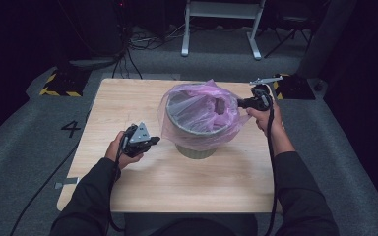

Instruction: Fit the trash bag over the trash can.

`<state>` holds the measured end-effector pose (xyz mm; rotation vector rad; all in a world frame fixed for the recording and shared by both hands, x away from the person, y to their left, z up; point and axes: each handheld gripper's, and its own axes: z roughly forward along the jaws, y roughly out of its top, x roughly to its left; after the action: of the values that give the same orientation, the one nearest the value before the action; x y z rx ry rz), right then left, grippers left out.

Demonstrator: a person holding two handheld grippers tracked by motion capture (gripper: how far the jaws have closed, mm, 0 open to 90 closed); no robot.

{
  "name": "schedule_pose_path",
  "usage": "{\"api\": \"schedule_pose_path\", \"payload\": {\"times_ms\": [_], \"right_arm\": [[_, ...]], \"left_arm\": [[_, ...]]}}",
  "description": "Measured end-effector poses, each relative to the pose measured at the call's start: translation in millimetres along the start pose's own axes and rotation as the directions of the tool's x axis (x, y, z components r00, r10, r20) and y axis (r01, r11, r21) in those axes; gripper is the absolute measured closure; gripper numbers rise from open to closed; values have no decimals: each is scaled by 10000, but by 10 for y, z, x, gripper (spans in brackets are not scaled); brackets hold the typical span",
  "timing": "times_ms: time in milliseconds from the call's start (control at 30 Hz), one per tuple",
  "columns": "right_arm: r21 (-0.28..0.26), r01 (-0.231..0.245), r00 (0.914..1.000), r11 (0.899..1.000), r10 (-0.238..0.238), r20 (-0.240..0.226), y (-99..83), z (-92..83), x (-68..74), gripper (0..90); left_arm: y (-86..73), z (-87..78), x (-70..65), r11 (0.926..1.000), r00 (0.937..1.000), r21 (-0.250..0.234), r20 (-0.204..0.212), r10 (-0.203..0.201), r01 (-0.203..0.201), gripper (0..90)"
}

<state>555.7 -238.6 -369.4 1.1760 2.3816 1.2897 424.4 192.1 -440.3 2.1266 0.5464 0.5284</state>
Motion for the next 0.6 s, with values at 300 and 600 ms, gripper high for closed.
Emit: {"api": "schedule_pose_path", "payload": {"times_ms": [300, 600], "right_arm": [[-318, 308, 9994, 9990, -302, 176, 61, -47, 80, 835], [-1289, 595, 9955, 9899, -492, 811, 141, -139, 94, 446]], "left_arm": [[298, -337, 397, 9371, 9680, -2657, -458, -2468, 2263, 249], [737, -45, 776, 9234, 9560, -2759, -448, -2898, 2670, 278]]}}
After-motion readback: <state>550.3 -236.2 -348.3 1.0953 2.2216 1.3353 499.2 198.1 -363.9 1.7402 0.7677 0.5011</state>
